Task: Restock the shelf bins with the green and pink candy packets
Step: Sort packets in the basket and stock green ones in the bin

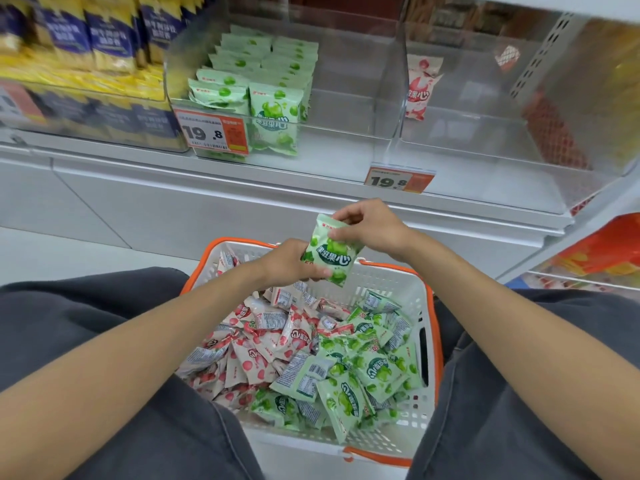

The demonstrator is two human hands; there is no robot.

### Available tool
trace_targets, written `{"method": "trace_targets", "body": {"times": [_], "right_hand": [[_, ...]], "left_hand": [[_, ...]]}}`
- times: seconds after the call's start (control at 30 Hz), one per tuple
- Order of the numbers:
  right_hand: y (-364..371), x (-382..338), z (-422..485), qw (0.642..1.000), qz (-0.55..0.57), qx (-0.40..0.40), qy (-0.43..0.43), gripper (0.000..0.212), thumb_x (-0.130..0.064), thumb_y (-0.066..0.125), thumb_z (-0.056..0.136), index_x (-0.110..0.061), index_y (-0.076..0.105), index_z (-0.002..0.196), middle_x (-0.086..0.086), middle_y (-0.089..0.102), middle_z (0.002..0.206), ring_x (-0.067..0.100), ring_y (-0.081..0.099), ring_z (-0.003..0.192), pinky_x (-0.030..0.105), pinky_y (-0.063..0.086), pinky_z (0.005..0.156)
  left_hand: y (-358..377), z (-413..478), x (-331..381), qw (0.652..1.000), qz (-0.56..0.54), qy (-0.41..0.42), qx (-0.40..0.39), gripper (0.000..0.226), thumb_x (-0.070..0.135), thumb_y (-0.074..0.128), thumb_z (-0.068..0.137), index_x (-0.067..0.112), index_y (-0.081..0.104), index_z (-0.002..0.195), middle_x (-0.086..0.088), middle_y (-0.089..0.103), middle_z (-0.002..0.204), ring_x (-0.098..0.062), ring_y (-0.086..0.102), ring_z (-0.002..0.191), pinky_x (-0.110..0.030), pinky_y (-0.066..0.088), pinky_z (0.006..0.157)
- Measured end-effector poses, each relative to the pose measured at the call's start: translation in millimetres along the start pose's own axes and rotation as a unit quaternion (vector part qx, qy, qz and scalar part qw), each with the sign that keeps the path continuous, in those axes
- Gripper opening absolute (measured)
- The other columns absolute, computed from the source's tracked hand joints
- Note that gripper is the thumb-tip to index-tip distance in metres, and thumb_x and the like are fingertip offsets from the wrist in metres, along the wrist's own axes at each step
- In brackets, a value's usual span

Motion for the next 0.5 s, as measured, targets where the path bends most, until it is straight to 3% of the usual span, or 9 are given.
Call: {"method": "trace_targets", "body": {"times": [0.07, 0.17, 0.3, 0.4, 0.5], "right_hand": [[-7.1, -6.2, 2.3, 0.999, 0.032, -0.003, -0.008, 0.02, -0.006, 0.074, 0.082, -0.008, 0.07, 0.101, 0.009, 0.07, 0.093, 0.013, 0.065, 0.076, 0.023, 0.055, 0.064], [-8.3, -16.7, 1.6, 0.999, -0.018, -0.026, -0.035, 0.031, -0.008, 0.075, 0.082, -0.01, 0.065, 0.112, 0.002, 0.068, 0.102, 0.009, 0.063, 0.088, 0.02, 0.052, 0.075], [-15.4, -32.4, 2.8, 0.993, -0.092, 0.011, -0.07, 0.023, -0.008, 0.074, 0.083, -0.006, 0.067, 0.106, 0.007, 0.07, 0.098, 0.014, 0.062, 0.084, 0.028, 0.05, 0.074], [-29.9, -61.5, 7.1, 0.989, -0.075, 0.062, -0.113, 0.017, -0.007, 0.073, 0.083, -0.007, 0.068, 0.099, 0.009, 0.071, 0.091, 0.01, 0.061, 0.076, 0.028, 0.05, 0.067], [-56.4, -107.7, 12.1, 0.974, -0.042, 0.141, -0.172, 0.017, -0.006, 0.074, 0.082, -0.013, 0.067, 0.096, -0.002, 0.067, 0.082, 0.001, 0.058, 0.066, 0.019, 0.048, 0.065]], "left_hand": [[-8.6, 1.2, 6.8, 1.0, -0.013, 0.007, 0.013, 0.012, 0.02, 0.074, 0.086, 0.013, 0.071, 0.095, -0.004, 0.074, 0.091, -0.011, 0.066, 0.079, -0.025, 0.054, 0.078], [-22.6, 1.6, 15.9, 0.999, -0.016, 0.025, 0.039, 0.013, 0.017, 0.072, 0.087, 0.01, 0.07, 0.099, -0.003, 0.071, 0.087, -0.009, 0.064, 0.075, -0.018, 0.051, 0.069], [-46.5, 1.4, 30.4, 0.997, -0.011, 0.051, 0.062, 0.015, 0.016, 0.073, 0.087, 0.016, 0.069, 0.101, 0.006, 0.071, 0.088, 0.006, 0.063, 0.069, -0.01, 0.047, 0.067], [-75.0, 0.6, 50.9, 0.99, -0.014, 0.083, 0.115, 0.027, 0.018, 0.077, 0.083, 0.013, 0.068, 0.108, -0.002, 0.072, 0.098, -0.008, 0.064, 0.083, -0.022, 0.052, 0.078], [-124.1, -8.1, 78.8, 0.964, -0.011, 0.124, 0.235, 0.054, 0.015, 0.075, 0.084, 0.013, 0.052, 0.133, 0.004, 0.061, 0.119, -0.011, 0.062, 0.102, -0.028, 0.051, 0.091]]}}
Point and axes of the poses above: each hand's wrist, its own z-axis towards the middle knuckle, its own y-axis out of the palm, x = y × z, the point moved 7 cm from there along z, towards the middle knuckle
